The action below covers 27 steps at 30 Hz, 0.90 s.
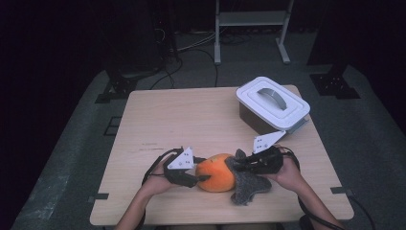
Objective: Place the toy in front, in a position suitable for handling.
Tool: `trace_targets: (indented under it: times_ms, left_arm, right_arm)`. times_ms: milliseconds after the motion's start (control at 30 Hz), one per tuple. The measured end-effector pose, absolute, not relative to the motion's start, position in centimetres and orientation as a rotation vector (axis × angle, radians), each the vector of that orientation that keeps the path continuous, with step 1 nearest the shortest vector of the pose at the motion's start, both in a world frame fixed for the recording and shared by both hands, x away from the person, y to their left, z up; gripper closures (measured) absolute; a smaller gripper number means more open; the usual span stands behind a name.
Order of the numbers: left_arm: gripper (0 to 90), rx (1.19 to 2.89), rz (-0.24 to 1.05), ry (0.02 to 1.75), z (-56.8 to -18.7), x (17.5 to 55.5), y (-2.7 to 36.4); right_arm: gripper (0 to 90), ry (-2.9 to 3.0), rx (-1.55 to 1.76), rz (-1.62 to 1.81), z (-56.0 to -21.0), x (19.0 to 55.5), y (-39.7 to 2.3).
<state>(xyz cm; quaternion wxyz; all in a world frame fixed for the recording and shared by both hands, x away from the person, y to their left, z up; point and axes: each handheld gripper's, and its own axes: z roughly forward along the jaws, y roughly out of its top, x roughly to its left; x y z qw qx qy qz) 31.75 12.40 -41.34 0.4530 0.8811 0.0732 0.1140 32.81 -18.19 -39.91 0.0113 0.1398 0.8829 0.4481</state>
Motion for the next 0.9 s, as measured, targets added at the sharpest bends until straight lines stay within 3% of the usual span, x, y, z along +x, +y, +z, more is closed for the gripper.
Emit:
trace_targets:
  times_ms: [133,367,600,733,900]
  left_arm:
    - [35.0,2.127,0.262,0.296,-41.0,32.4,13.5]
    - [29.7,2.129,0.127,0.301,-41.4,32.5,12.8]
    - [48.3,2.138,0.188,0.207,-41.4,31.9,12.5]
    - [49.7,2.138,0.200,0.180,-41.4,31.7,12.4]
    - [50.7,2.129,0.206,0.193,-41.5,32.0,12.9]
  right_arm:
    - [81.5,2.766,0.438,1.397,-40.4,32.3,-17.7]
    - [81.5,2.789,0.370,1.353,-40.0,31.5,-16.4]
    - [81.7,2.771,0.307,1.351,-38.7,31.5,-15.6]
    - [81.6,2.720,0.323,1.392,-37.7,32.4,-15.9]
    - [81.6,2.739,0.387,1.423,-39.1,33.0,-16.8]
